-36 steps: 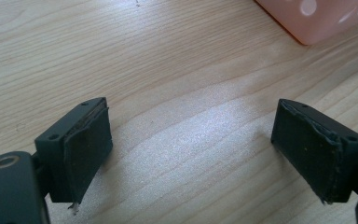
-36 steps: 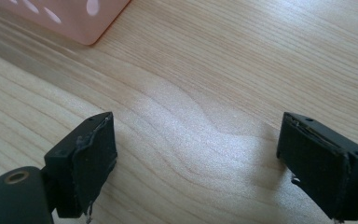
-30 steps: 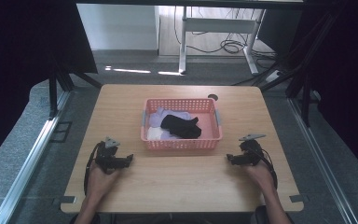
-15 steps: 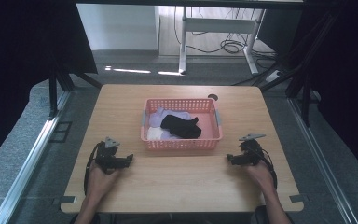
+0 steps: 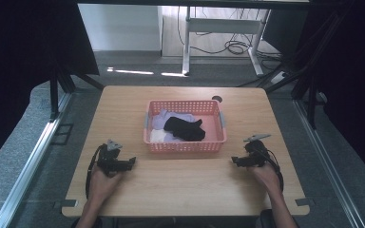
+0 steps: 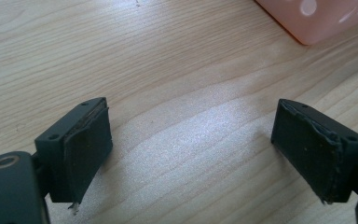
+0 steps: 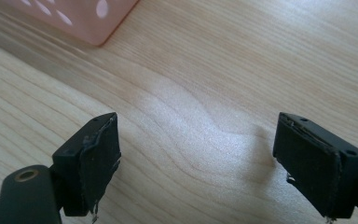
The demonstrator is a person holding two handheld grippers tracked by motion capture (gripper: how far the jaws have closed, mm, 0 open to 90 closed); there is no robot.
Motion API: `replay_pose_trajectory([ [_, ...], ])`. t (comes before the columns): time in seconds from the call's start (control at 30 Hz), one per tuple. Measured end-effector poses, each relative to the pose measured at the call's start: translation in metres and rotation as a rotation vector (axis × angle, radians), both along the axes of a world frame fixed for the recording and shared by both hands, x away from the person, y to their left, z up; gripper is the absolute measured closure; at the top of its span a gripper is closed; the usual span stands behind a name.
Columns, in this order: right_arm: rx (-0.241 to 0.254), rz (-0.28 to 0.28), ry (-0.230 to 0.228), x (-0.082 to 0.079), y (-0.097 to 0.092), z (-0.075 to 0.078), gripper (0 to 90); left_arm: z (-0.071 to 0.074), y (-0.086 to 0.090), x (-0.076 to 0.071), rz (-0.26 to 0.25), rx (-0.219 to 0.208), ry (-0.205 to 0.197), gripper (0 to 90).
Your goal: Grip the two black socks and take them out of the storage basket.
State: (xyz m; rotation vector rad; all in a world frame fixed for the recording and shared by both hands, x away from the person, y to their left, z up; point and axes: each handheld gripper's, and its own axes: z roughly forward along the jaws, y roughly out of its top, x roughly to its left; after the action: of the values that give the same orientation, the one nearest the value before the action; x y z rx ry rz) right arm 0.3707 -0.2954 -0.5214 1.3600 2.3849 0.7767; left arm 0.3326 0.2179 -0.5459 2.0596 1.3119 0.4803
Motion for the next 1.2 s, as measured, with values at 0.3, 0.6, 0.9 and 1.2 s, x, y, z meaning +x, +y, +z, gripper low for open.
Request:
replay_pose_trajectory([
  [0.3, 0.022, 0.016, -0.006, 0.003, -0.001, 0.017, 14.7, 0.000, 0.000, 0.000, -0.002, 0.006, 0.003, 11.8],
  [0.6, 0.050, 0.020, -0.001, 0.005, -0.006, 0.032, 14.7, 0.000, 0.000, 0.000, -0.002, 0.006, 0.002, 11.8],
  [0.9, 0.054, 0.029, 0.007, 0.009, -0.008, 0.045, 14.7, 0.000, 0.000, 0.000, -0.003, 0.005, 0.002, 11.9],
  [1.2, 0.063, 0.044, 0.000, 0.017, -0.006, 0.066, 15.1, 0.000, 0.000, 0.000, -0.003, 0.005, 0.002, 11.8],
])
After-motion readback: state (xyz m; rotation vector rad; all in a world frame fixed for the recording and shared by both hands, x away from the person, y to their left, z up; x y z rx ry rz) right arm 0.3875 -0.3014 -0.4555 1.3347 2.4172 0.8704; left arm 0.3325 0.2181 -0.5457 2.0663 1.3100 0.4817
